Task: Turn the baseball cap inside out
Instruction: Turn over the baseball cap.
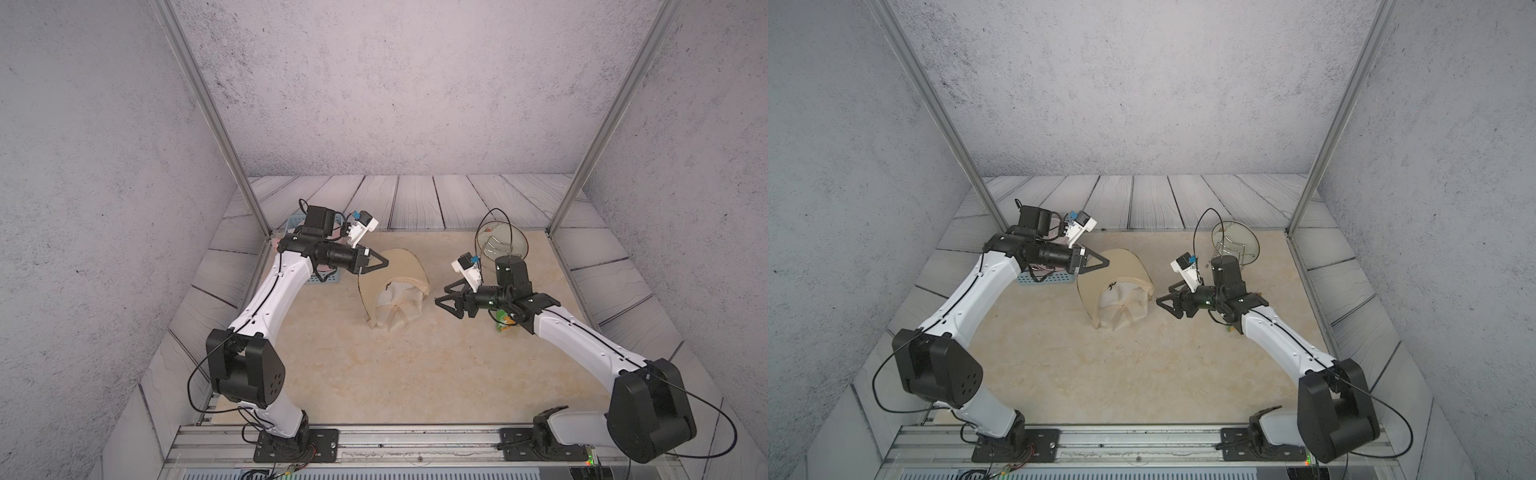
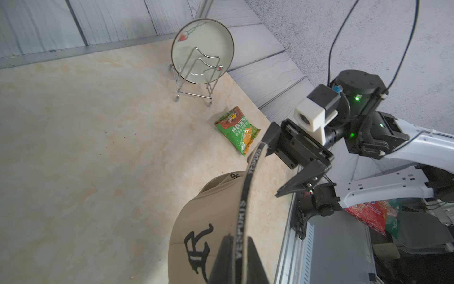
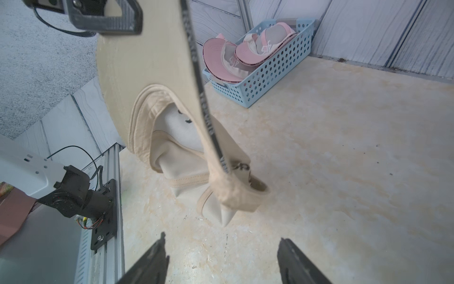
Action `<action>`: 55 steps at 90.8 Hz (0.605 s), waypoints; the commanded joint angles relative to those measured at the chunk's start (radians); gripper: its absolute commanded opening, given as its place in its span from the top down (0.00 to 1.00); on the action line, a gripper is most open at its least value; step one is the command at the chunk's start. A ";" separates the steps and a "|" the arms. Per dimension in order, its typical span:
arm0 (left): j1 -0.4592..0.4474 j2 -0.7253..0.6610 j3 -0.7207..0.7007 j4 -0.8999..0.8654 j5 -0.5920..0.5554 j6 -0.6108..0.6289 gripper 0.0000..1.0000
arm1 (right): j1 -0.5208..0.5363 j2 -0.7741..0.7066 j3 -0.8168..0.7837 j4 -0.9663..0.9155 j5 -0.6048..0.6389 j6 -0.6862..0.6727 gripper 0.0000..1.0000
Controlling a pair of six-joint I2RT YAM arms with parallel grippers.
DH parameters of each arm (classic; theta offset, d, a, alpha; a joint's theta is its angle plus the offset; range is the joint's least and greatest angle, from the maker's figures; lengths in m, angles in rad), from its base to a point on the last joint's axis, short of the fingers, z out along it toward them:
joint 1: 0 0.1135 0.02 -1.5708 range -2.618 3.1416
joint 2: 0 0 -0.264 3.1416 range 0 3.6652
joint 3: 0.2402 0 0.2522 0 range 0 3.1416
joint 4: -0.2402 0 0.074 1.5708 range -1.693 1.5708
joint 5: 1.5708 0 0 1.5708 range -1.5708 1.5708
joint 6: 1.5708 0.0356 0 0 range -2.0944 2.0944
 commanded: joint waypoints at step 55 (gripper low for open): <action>-0.003 -0.023 -0.025 0.252 0.117 -0.212 1.00 | 0.009 0.172 0.115 -0.188 -0.395 -0.256 0.28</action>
